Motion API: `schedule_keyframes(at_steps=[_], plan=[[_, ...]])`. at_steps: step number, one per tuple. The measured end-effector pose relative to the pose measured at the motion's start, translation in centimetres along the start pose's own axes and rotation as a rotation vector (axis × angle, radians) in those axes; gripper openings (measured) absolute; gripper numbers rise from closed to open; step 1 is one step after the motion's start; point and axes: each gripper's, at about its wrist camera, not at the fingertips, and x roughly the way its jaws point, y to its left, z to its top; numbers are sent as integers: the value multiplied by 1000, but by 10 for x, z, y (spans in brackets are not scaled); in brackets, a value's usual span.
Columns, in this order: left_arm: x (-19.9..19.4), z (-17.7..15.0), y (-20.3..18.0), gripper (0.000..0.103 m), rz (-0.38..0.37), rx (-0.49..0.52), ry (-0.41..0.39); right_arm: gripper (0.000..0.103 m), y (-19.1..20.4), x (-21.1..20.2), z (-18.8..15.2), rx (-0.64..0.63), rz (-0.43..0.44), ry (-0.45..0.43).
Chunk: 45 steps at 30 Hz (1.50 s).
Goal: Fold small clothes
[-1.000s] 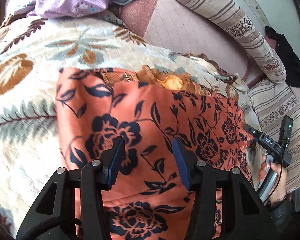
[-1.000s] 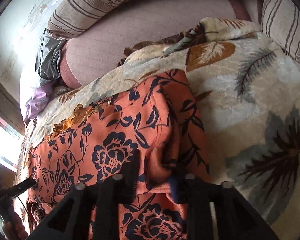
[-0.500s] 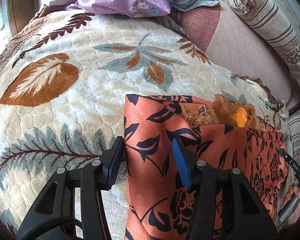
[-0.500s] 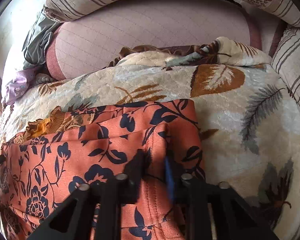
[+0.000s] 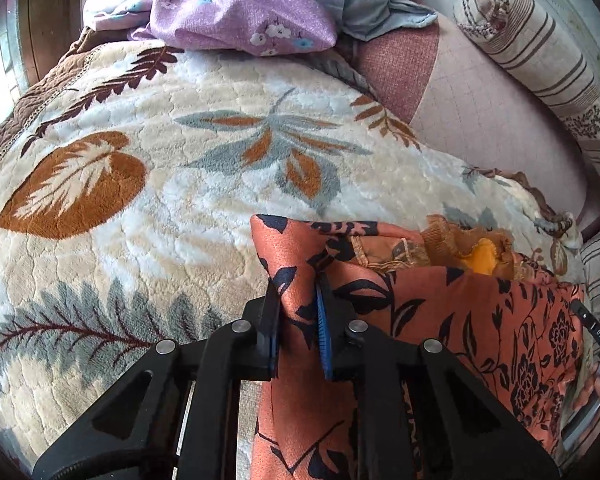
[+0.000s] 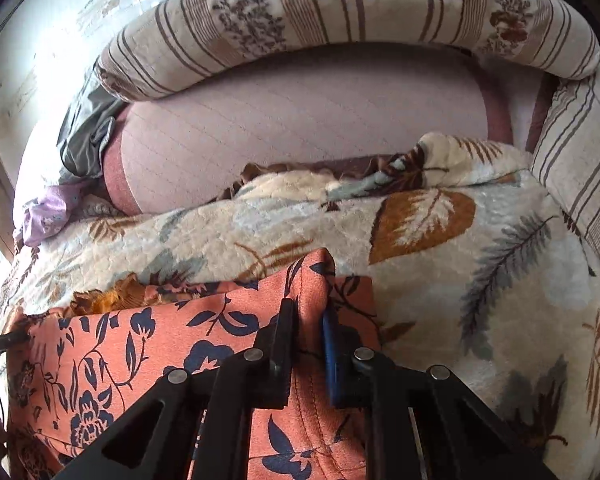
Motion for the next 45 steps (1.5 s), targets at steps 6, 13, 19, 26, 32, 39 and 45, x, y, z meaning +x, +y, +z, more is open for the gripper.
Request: schedule_keyframes(at_steps=[6,13,19,26,32,39,45], plan=[[2,-5,-12,15,58,91,2,22,-12,32,-28,37,10,86],[-51,-27,-8,15,-8,157,-26,26,-6,-22,-27,-29,51,65],[-36,-55,-1,15,21,154,62,27,-7,-4,-59,-71,21,194],[-110,-86,0,30,-86,184,41,32,-15,-85,-67,-66,92,156],[-165,-157,18,60,-124,165,55,46,-28,-157,-129,-99,170,185],[-197,-223,29,60,-134,153,81,46,-47,-210,-195,-98,156,238],[-209,-251,47,60,-134,100,103,46,-65,-233,-224,-70,123,276]])
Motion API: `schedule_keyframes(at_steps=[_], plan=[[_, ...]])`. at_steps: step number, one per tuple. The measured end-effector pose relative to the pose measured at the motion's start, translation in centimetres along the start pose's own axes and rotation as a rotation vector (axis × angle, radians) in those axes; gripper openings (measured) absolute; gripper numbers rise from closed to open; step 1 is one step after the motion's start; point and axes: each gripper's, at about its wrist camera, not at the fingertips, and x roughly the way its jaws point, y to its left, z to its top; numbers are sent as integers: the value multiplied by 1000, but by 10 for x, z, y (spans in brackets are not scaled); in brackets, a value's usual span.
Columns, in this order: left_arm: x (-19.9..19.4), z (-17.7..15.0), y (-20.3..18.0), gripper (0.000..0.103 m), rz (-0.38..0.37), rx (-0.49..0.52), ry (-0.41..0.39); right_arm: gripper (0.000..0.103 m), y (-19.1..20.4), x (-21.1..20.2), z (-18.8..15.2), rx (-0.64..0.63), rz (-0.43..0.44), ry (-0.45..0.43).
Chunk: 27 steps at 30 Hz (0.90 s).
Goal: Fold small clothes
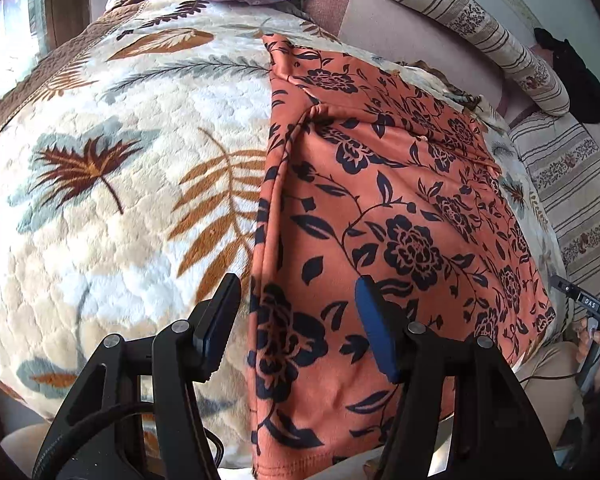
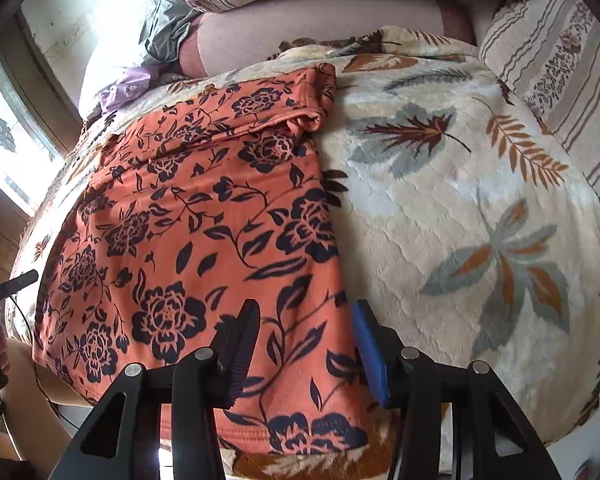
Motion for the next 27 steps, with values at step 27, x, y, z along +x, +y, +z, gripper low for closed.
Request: schedule_keyframes(at_steps=[27], plan=[[2,-74,-8,51,156,85,79,7,-18,3,-51,24,-78,128]])
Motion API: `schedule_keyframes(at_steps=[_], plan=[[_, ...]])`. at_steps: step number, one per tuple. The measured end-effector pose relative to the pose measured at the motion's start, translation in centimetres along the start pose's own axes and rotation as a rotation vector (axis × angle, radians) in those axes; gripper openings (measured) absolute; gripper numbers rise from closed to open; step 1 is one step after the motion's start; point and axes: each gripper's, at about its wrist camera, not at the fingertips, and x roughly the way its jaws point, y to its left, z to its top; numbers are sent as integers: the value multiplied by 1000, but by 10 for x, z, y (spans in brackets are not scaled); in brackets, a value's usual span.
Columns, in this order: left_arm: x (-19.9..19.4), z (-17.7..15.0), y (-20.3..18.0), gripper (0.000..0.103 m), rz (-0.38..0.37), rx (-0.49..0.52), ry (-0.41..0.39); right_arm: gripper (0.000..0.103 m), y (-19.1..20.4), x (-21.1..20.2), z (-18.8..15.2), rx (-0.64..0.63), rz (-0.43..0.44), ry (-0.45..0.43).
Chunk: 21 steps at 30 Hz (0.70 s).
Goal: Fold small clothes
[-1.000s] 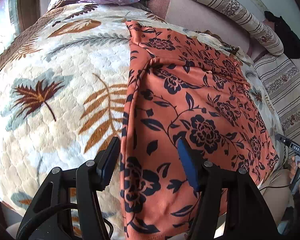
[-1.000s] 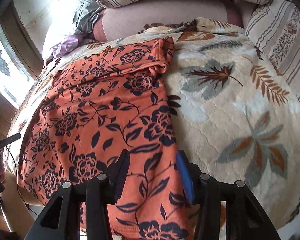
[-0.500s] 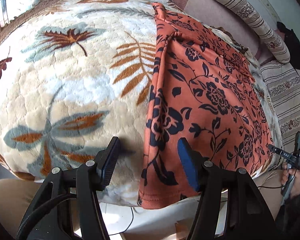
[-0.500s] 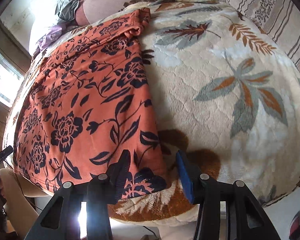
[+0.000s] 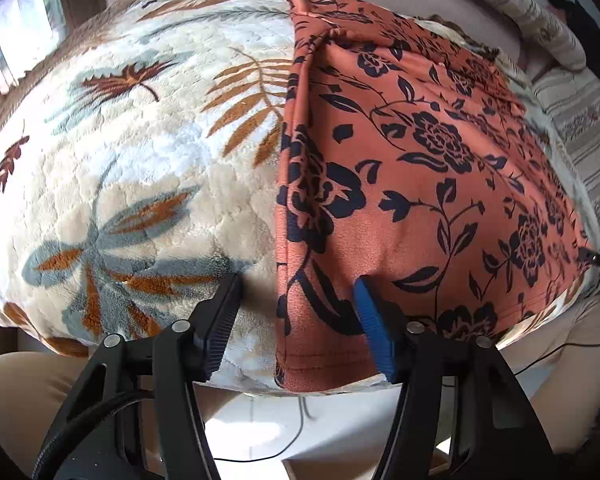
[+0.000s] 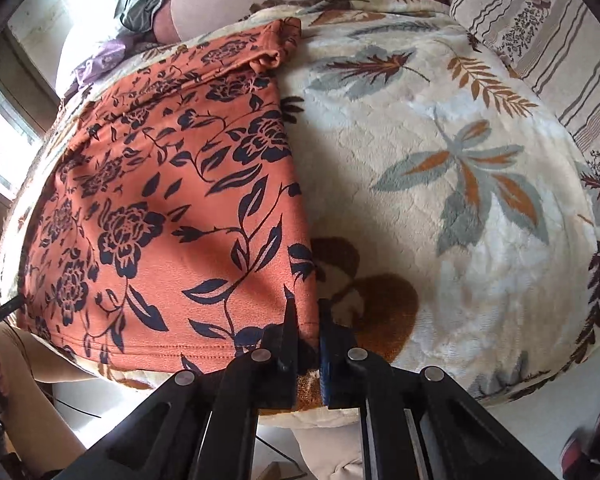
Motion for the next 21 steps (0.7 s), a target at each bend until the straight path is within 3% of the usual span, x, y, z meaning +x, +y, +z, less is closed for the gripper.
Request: schedule_keyframes(at_steps=[4,6,13,21], plan=[[-1,-5,-20,20,35,81,-30,7,8,13,-3,-12,-18,17],[-2,-5,-27,12,42,110,-43,7,7,10,-1,-10,-12,16],[-13,-5,-30,7,8,106,-74,7,11,-1,-1,-20,-8,-5],[-50,16,-10,7,-188,-41,-112,7,15,-32,8,-2,86,-60]])
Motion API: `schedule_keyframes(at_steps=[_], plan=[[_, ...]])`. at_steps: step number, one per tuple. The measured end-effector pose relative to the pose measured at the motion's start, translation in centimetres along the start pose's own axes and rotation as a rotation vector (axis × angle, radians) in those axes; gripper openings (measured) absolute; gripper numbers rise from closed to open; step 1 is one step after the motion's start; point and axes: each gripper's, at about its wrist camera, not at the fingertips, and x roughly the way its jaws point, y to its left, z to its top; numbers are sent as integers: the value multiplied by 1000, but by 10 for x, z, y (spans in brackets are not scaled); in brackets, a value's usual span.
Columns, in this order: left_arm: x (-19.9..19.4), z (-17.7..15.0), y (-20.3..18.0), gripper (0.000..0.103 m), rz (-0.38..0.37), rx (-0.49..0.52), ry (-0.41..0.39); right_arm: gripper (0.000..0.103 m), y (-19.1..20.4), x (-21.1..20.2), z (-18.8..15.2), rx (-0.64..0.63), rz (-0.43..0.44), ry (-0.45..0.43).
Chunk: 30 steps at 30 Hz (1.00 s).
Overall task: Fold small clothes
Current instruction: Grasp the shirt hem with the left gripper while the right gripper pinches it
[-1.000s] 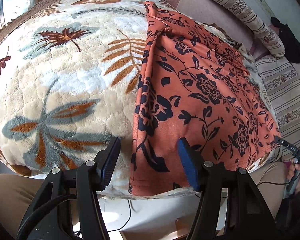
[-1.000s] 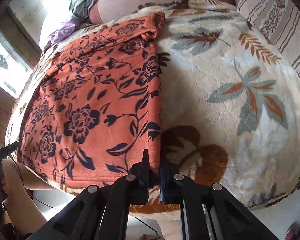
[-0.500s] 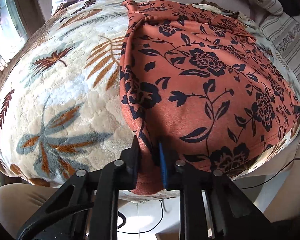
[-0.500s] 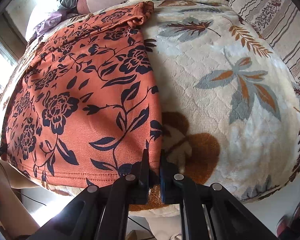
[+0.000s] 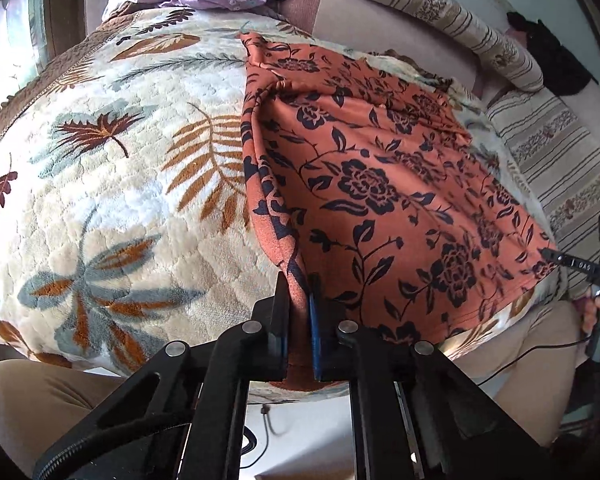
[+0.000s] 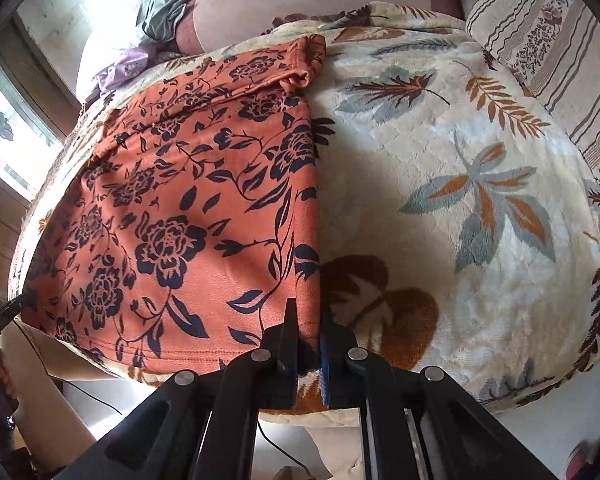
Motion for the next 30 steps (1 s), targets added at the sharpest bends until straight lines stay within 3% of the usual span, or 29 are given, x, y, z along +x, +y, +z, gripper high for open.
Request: schedule_keyframes(at_steps=[4,13,22,30], plan=[[-13,18,3,7,-66,-52,-21,7,2,-17,11,22,57,-40],[-23,45,-1,7,-135,-80,-50,7,9,-33,33,2,89,-91],[-26,84,-1,7,-162,-91,-90,7,7,-40,56,30,114,-144],[-9,141,13,6,-195,-187,-125,7,2,-40,102,84,138,-200]])
